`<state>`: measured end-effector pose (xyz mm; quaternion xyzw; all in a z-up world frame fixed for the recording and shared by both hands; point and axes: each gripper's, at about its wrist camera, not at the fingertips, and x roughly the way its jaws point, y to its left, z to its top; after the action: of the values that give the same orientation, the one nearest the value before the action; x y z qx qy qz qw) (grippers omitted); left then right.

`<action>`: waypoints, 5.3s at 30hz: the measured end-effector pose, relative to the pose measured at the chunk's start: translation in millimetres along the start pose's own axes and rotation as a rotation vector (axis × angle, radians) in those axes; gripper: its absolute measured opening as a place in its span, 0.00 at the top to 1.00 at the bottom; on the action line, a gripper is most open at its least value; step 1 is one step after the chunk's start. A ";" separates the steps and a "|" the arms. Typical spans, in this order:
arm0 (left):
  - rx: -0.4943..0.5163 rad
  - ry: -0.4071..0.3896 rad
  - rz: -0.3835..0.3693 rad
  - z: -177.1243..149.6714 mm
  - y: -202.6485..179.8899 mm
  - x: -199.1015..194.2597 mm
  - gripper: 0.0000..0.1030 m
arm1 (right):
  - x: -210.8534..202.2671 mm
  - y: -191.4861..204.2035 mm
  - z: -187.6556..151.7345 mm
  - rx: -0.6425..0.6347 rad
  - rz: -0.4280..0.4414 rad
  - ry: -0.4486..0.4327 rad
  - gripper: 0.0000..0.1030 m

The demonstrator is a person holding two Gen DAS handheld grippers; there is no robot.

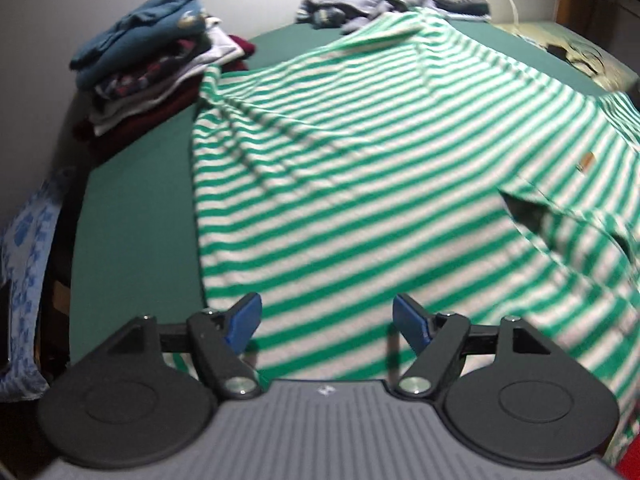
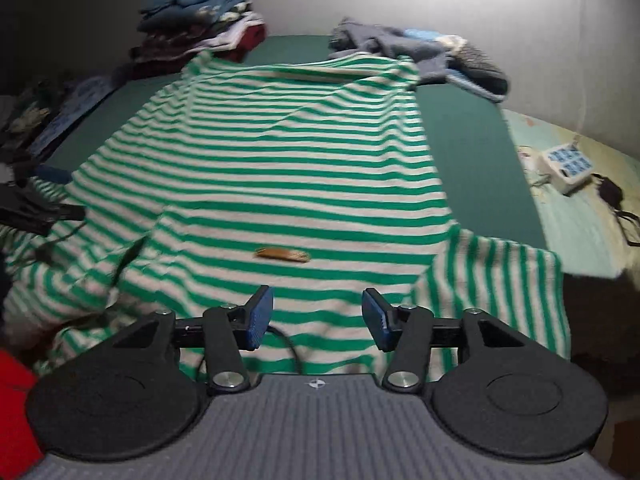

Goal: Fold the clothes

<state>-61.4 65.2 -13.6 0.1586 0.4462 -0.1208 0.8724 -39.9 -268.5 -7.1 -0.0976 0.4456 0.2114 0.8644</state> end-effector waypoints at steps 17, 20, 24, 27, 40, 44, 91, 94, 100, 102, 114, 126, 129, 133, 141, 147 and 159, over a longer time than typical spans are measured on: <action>0.041 0.178 -0.237 -67.0 -89.2 -87.1 0.18 | -4.7 69.5 -42.1 -0.419 0.450 0.142 0.43; -0.048 0.232 -0.205 -72.4 -102.0 -62.3 0.26 | -0.4 70.5 -52.2 -0.432 0.458 0.131 0.43; -0.113 0.204 -0.168 -63.9 -109.2 -56.2 0.47 | -3.0 68.5 -56.3 -0.453 0.459 0.104 0.71; -0.111 0.191 -0.180 -60.9 -106.4 -70.2 0.79 | -8.2 41.4 -45.0 -0.292 0.532 0.141 0.94; -0.525 -0.110 -0.162 9.9 -0.5 -67.2 0.86 | 7.5 -58.1 14.1 0.351 0.498 -0.146 0.93; -0.554 -0.036 -0.090 23.7 15.2 -14.8 0.84 | 32.1 -61.9 14.8 0.370 0.296 -0.102 0.82; -0.274 0.298 0.017 -24.4 -108.9 -18.8 0.17 | 10.2 96.5 -6.3 -0.044 0.181 0.152 0.62; -0.269 0.294 0.037 -25.5 -109.0 -18.0 0.10 | 11.5 95.1 -7.4 -0.038 0.172 0.141 0.83; -0.331 0.297 0.013 -30.0 -98.8 -14.7 0.10 | 9.0 96.2 -8.3 -0.045 0.168 0.119 0.86; -0.340 0.295 0.008 -30.6 -98.4 -14.8 0.09 | 8.8 96.7 -8.7 -0.043 0.163 0.119 0.86; -0.325 0.299 0.018 -32.4 -101.9 -14.6 0.00 | 6.7 99.3 -10.6 -0.032 0.135 0.112 0.86; -0.283 0.279 -0.011 -22.6 -105.2 -18.3 0.17 | -5.2 96.8 -5.4 -0.029 0.102 0.032 0.95; -0.274 0.276 -0.027 -18.3 -105.6 -20.6 0.32 | -11.5 92.2 -1.8 -0.017 0.097 -0.005 0.95; -0.261 0.271 -0.004 -11.9 -106.2 -24.8 0.74 | -20.1 82.7 3.6 0.018 0.095 -0.053 0.95; -0.276 0.272 -0.032 -2.3 -88.2 -38.8 0.89 | -36.4 61.9 13.8 0.103 0.088 -0.138 0.95; -0.307 0.196 -0.029 11.3 -53.4 -55.8 0.90 | -47.8 49.8 24.1 0.148 0.097 -0.216 0.95; -0.074 0.023 -0.111 22.5 -45.6 -85.5 0.43 | -43.8 29.5 46.0 0.259 0.085 -0.279 0.95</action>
<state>-109.8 20.5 60.9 0.1025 0.4683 -0.1506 0.8646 -42.2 -238.0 55.9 0.0638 0.3488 0.2001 0.9133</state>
